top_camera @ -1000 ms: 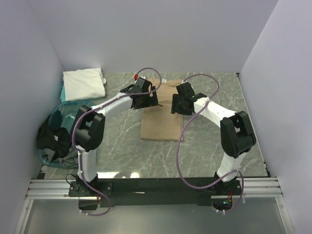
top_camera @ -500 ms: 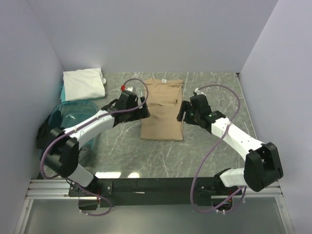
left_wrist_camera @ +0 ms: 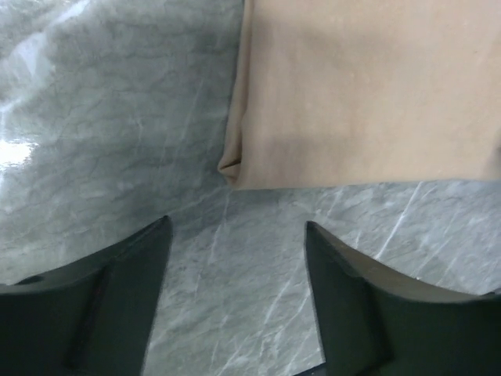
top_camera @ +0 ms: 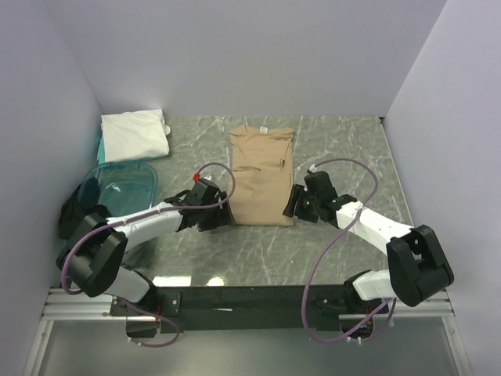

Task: Fold and stack the t-shirts
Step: Fold the tshirt

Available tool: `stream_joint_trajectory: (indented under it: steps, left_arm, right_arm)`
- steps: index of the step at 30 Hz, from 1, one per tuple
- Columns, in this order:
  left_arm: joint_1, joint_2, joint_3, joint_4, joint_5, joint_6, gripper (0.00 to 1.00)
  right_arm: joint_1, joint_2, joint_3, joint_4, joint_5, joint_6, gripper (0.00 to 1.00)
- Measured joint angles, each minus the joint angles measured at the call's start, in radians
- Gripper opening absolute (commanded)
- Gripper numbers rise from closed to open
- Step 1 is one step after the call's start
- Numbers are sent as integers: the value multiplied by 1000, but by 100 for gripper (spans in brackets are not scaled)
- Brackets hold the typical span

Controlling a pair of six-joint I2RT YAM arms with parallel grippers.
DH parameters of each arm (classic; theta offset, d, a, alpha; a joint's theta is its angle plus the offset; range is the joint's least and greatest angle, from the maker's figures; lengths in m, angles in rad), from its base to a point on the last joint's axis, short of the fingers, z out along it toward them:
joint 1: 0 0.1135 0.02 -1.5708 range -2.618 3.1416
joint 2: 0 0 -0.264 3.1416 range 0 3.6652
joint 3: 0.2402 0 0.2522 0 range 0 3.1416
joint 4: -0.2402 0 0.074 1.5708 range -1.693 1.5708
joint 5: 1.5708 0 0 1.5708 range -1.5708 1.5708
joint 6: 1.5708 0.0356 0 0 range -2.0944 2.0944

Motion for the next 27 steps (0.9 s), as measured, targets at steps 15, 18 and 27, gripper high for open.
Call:
stream_joint_trajectory:
  steps: [15, 18, 27]
  left_arm:
    - [0, 116, 6, 103, 24, -24, 28]
    - [-1, 142, 25, 115, 30, -25, 19]
    - [-3, 169, 47, 129, 27, -22, 1]
  right_arm:
    - [0, 110, -33, 63, -26, 27, 29]
    - [0, 118, -43, 80, -27, 36, 25]
    - [0, 138, -44, 113, -42, 42, 5]
